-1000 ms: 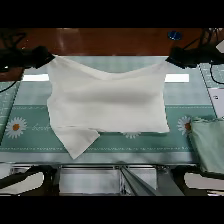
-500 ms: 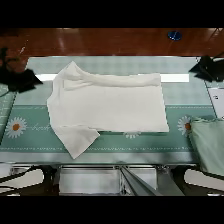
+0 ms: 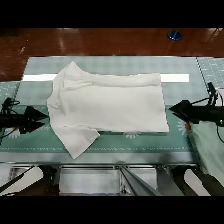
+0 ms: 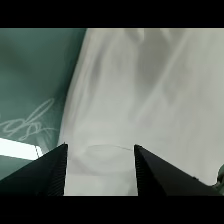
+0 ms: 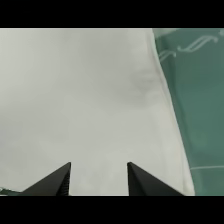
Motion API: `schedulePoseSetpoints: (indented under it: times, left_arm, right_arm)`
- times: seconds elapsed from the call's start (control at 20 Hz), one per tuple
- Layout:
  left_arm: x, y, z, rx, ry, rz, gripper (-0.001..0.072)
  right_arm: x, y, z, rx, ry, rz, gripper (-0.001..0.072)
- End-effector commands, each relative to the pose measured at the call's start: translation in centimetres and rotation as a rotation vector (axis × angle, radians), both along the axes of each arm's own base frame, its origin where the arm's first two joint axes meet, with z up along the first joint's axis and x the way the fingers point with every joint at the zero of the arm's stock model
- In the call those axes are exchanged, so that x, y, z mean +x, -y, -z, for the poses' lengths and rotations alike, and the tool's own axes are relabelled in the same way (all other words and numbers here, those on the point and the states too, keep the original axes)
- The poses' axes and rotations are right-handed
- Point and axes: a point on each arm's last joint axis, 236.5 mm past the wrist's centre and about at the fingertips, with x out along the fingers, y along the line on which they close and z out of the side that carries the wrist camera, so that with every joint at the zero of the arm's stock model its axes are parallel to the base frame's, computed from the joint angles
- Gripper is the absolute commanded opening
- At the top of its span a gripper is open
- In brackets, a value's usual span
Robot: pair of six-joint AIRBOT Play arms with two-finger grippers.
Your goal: Fold the shirts.
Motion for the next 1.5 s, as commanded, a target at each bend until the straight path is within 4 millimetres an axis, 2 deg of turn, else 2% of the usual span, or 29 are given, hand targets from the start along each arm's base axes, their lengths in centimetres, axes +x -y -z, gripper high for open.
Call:
schedulePoseSetpoints:
  times: [0.0, 0.2, 0.4, 0.45, 0.5, 0.55, 0.6, 0.65, 0.7, 0.85, 1.05, 1.15, 1.45]
  left_arm:
    - [-1.7, 1.0, 2.4, -0.058, -0.080, -0.034, 0.0507]
    - [-2.2, 2.2, 4.3, -0.069, -0.135, -0.007, 0.0506]
    - [-0.5, 3.5, 5.0, -0.029, -0.099, 0.020, 0.0495]
    - [-0.5, 4.1, 5.2, -0.024, -0.099, 0.048, 0.0363]
    - [-0.5, 4.6, 5.1, -0.022, -0.091, 0.082, 0.0054]
    - [-0.3, 4.9, 4.9, -0.020, -0.082, 0.106, 0.0028]
    - [-0.2, 5.1, 4.6, -0.025, -0.074, 0.122, 0.0028]
    - [0.0, 5.1, 4.2, -0.030, -0.067, 0.134, 0.0028]
    - [0.2, 5.0, 3.9, -0.028, -0.059, 0.140, 0.0028]
    - [0.5, 4.9, 3.8, -0.022, -0.051, 0.137, 0.0028]
    - [0.4, 4.9, 3.8, -0.024, -0.053, 0.139, 0.0028]
    - [0.4, 4.9, 3.8, -0.024, -0.052, 0.139, 0.0028]
    - [0.4, 4.9, 3.8, -0.023, -0.052, 0.138, 0.0028]
  right_arm:
    - [-1.7, -1.2, 1.1, 0.035, -0.008, 0.010, 0.0407]
    - [-1.6, -1.3, 1.0, 0.042, -0.005, 0.013, 0.0407]
    - [-1.3, -1.0, 1.0, 0.033, 0.005, 0.025, 0.0407]
    - [-0.9, -0.2, 1.1, 0.015, 0.014, 0.045, 0.0407]
    - [-0.7, 1.0, 1.0, -0.002, 0.017, 0.076, 0.0407]
    - [-0.8, 2.8, 1.1, -0.028, 0.011, 0.115, 0.0407]
    - [-1.5, 4.3, 1.6, -0.044, -0.017, 0.146, 0.0407]
    - [-3.1, 5.4, 2.4, -0.055, -0.083, 0.168, 0.0407]
    - [-4.9, 5.5, 3.3, -0.039, -0.161, 0.181, 0.0407]
    - [-7.6, 3.2, 5.2, 0.036, -0.260, 0.154, 0.0407]
    - [-8.8, 1.3, 7.1, 0.067, -0.327, 0.109, 0.0407]
    - [-7.8, 0.9, 7.8, 0.070, -0.318, 0.111, 0.0407]
    - [-1.8, -0.9, 9.9, 0.080, -0.239, 0.169, 0.0406]
